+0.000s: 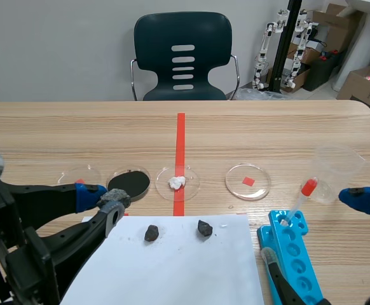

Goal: Lower the mineral onto the iron filings and hold still

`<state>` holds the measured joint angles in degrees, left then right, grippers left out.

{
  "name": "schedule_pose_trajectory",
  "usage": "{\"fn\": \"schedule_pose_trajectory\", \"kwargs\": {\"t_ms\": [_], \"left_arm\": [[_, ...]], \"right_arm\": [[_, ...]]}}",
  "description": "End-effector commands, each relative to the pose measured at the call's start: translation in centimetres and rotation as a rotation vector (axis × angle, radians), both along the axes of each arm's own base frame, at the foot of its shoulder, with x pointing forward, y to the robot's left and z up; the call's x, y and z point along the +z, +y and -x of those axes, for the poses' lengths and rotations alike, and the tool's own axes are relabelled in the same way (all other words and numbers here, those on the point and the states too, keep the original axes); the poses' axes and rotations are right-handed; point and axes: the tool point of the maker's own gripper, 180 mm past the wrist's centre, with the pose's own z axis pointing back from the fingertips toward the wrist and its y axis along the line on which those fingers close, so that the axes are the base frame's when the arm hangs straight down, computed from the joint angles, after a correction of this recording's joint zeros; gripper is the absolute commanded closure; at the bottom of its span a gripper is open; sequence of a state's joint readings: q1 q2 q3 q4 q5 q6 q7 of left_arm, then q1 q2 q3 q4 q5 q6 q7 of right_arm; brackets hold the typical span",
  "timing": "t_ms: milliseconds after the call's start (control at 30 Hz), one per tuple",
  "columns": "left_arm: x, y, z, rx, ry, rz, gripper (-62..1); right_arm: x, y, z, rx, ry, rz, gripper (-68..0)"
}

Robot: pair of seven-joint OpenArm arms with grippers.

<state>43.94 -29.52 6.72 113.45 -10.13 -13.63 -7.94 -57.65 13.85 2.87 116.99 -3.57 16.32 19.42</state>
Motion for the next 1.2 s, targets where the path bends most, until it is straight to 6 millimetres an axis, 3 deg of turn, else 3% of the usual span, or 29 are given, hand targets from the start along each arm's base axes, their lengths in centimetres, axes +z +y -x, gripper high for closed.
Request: {"fn": "schedule_pose_trajectory", "kwargs": {"t_ms": [0, 267, 633, 800, 1167], "left_arm": [[1.0, -0.3, -0.2, 0.0, -0.025, 0.035, -13.0], [1.6, -0.2, -1.6, 0.007, -0.065, 0.012, -13.0], [-0.7, -0.4, -4.5, 0.012, 0.077, -0.136, -13.0], [-1.7, 0.0, -7.1, 0.12, 0.199, -0.123, -13.0], [-6.3, 1.8, -14.0, 0.364, 0.458, -0.036, -13.0]], "right_arm": [[0.8, 0.1, -0.4, 0.005, -0.033, -0.01, -67.9], [0.8, 0.1, -0.4, 0.005, -0.033, -0.01, -67.9], [0.8, 0.1, -0.4, 0.005, -0.033, -0.01, -67.9], [0.8, 0.1, -0.4, 0.005, -0.033, -0.01, -67.9], [0.8, 0.1, -0.4, 0.005, -0.033, -0.01, -67.9]]}}
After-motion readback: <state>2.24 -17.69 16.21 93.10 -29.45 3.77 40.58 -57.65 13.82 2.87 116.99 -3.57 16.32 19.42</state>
